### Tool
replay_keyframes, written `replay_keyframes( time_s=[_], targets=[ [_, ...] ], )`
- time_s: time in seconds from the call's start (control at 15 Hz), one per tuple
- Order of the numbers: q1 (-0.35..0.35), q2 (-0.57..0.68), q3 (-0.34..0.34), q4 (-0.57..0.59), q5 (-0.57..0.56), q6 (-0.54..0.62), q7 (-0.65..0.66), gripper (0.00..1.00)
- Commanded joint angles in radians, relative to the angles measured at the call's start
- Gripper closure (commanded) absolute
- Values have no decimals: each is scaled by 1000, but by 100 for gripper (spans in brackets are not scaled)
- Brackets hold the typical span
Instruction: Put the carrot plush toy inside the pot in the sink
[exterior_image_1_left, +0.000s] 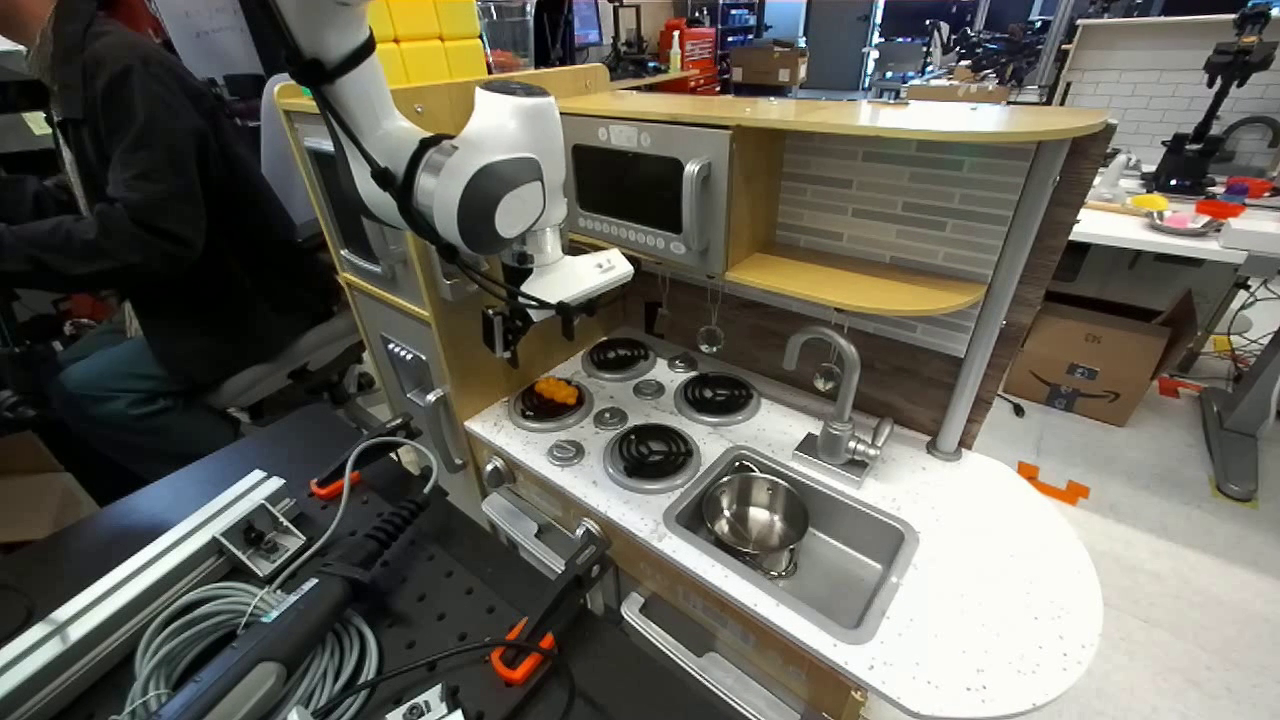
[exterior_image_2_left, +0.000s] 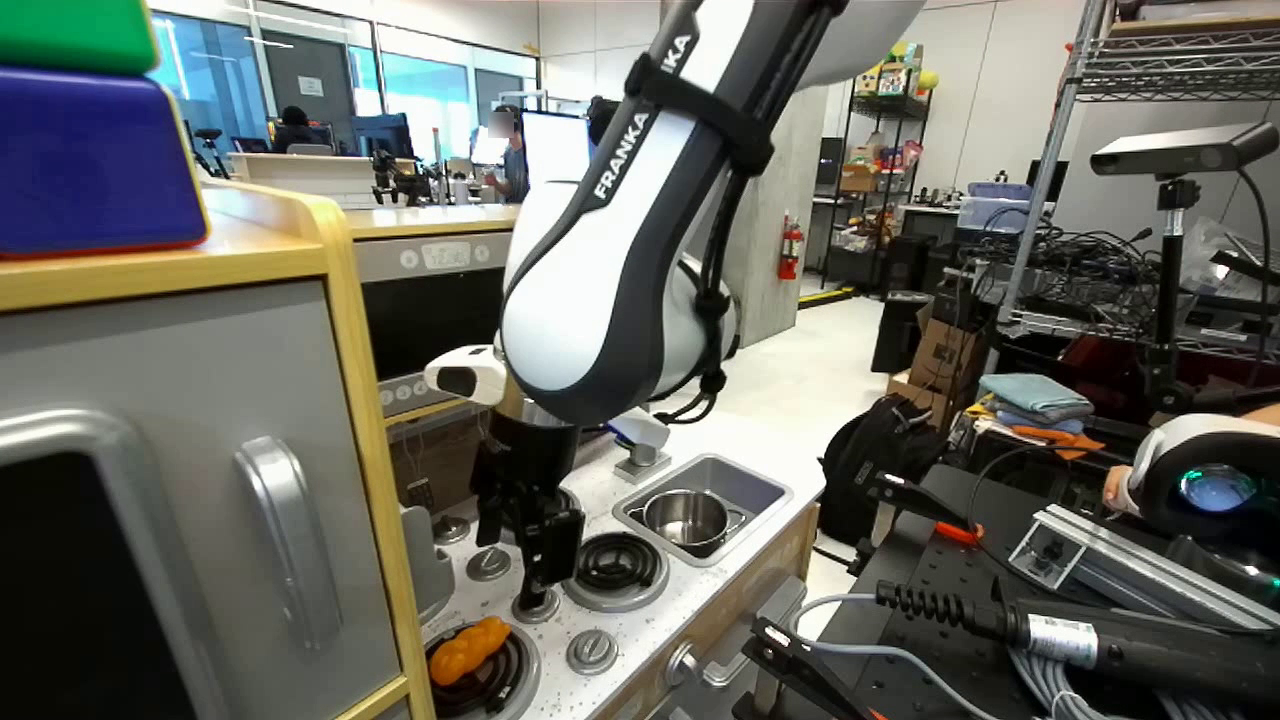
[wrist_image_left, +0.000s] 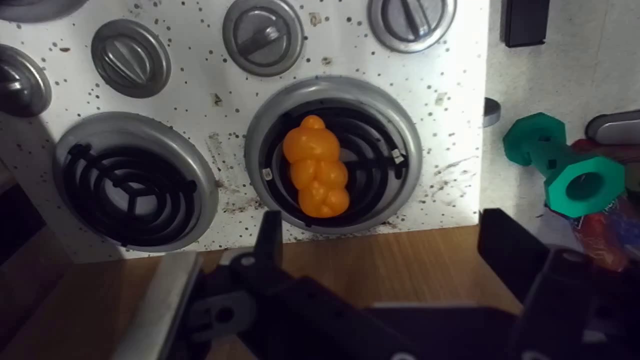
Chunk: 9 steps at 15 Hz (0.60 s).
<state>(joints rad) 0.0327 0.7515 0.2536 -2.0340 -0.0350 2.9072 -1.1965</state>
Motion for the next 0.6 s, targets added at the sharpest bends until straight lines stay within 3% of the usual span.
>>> replay_keyframes(
  time_s=[0.0,0.33,0.53],
  targets=[
    [30,134,-14,163,-67,11,70,0],
    [48,250,-17,317,-98,-16,139,0],
    [62,294,-34,390,-99,-93,185,0]
  ],
)
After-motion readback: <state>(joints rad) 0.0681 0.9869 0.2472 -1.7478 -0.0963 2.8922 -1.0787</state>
